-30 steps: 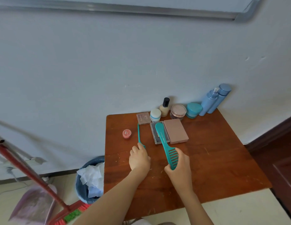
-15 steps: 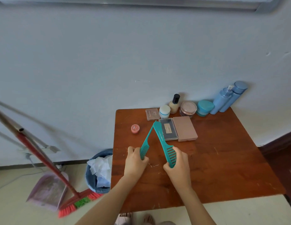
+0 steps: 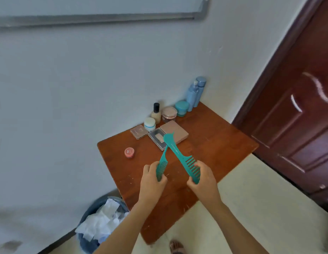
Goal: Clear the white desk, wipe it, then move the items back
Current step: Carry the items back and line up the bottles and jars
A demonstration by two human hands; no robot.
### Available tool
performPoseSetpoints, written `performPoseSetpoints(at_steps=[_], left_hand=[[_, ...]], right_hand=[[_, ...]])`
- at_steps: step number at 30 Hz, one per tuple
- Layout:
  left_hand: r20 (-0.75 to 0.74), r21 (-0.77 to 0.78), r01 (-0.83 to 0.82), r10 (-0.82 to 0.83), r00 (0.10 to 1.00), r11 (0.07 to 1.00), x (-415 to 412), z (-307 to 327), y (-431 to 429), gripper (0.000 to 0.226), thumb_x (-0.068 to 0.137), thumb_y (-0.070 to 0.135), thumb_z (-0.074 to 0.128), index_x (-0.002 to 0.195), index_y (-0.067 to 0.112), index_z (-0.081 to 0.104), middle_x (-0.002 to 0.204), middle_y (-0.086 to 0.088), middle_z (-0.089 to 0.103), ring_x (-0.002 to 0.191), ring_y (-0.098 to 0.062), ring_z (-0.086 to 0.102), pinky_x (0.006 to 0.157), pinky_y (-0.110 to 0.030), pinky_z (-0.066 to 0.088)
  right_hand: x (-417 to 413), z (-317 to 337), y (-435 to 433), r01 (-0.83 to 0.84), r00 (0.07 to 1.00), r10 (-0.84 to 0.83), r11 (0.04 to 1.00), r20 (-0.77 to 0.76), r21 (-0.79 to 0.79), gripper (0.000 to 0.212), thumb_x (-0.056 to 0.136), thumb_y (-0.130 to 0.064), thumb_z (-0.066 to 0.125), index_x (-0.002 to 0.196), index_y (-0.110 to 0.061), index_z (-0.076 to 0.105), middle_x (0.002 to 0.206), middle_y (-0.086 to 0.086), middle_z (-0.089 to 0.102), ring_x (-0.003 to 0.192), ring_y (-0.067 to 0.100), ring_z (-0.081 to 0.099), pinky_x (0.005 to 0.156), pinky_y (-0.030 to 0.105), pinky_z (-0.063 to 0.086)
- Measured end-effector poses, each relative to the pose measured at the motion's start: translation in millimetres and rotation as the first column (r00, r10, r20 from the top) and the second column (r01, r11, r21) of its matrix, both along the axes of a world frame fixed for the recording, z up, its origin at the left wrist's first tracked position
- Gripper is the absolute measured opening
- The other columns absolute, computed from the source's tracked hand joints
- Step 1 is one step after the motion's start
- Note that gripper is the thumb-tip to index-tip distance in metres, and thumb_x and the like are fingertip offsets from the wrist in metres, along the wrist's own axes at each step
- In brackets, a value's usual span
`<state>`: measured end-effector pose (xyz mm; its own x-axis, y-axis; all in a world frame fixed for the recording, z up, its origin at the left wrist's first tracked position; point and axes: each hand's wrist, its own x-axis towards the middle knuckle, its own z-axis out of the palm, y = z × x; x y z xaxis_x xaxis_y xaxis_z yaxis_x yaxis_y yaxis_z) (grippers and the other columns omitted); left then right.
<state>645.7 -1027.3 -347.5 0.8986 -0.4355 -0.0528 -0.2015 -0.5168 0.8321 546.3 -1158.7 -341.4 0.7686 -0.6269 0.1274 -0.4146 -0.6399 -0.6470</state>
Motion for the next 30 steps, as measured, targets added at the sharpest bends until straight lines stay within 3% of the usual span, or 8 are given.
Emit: performPoseSetpoints(at_steps=[6,12,14,18,22,27,30], left_hand=[[0.006,-0.02,0.374,-0.374,0.927,0.927,-51,20,19,0.049,0.087,0.016,0.058,0.133,0.021,0.041,0.113,0.006,0.042,0.099,-0.004,0.043,0.085,-0.014,0.04],[0.042,0.017,0.598,-0.598,0.8,0.801,-133,47,-8,0.051,0.087,0.014,0.058,0.134,0.012,0.04,0.124,-0.01,0.044,0.114,-0.024,0.05,0.095,-0.033,0.047],[0.081,0.005,0.649,-0.647,0.758,0.761,-163,54,-16,0.05,0.086,0.01,0.058,0.133,0.009,0.042,0.122,-0.013,0.045,0.114,-0.026,0.05,0.095,-0.03,0.043],[0.141,0.009,0.739,-0.732,0.666,0.674,-224,58,-28,0.049,0.085,0.009,0.057,0.132,0.008,0.042,0.12,-0.01,0.047,0.11,-0.021,0.051,0.086,-0.019,0.038],[0.152,0.028,0.8,-0.794,0.589,0.599,-299,59,-36,0.049,0.088,0.014,0.056,0.134,0.013,0.04,0.12,-0.005,0.046,0.107,-0.015,0.051,0.088,-0.018,0.041],[0.161,0.024,0.823,-0.814,0.558,0.568,-410,65,-42,0.046,0.085,0.011,0.057,0.13,0.01,0.045,0.115,-0.008,0.048,0.096,-0.016,0.051,0.085,-0.025,0.043],[0.182,-0.02,0.836,-0.82,0.543,0.549,-474,70,-52,0.043,0.083,0.007,0.058,0.125,0.006,0.049,0.112,-0.011,0.05,0.088,-0.013,0.044,0.082,-0.023,0.038]], right_hand=[[-97,14,48,0.378,0.925,-0.379,0.925,0.04,0.016,0.038,0.075,-0.012,0.07,0.108,-0.01,0.049,0.117,0.006,0.054,0.1,0.013,0.052,0.071,0.009,0.039],[-220,46,65,0.686,0.728,-0.684,0.726,0.054,-0.051,0.03,0.072,-0.008,0.066,0.093,-0.015,0.046,0.105,0.005,0.058,0.082,0.015,0.049,0.056,0.01,0.033],[-260,52,70,0.754,0.657,-0.752,0.655,0.046,-0.052,0.031,0.075,-0.009,0.066,0.094,-0.017,0.043,0.108,0.006,0.057,0.083,0.015,0.05,0.053,0.007,0.035],[-331,55,87,0.843,0.537,-0.843,0.535,0.024,-0.049,0.032,0.077,-0.011,0.065,0.094,-0.021,0.04,0.109,0.008,0.058,0.082,0.015,0.048,0.05,0.006,0.034],[-404,52,103,0.887,0.458,-0.889,0.455,0.019,-0.073,0.028,0.077,-0.013,0.063,0.096,-0.017,0.043,0.111,0.007,0.059,0.08,0.014,0.047,0.051,0.008,0.03],[-504,61,113,0.917,0.398,-0.916,0.395,0.055,-0.051,0.034,0.076,-0.013,0.063,0.105,-0.01,0.046,0.105,0.01,0.06,0.08,0.02,0.052,0.064,0.027,0.045],[-565,69,112,0.917,0.395,-0.915,0.387,0.083,-0.093,0.034,0.075,-0.012,0.062,0.105,-0.006,0.048,0.1,0.013,0.061,0.081,0.027,0.054,0.067,0.033,0.044]])
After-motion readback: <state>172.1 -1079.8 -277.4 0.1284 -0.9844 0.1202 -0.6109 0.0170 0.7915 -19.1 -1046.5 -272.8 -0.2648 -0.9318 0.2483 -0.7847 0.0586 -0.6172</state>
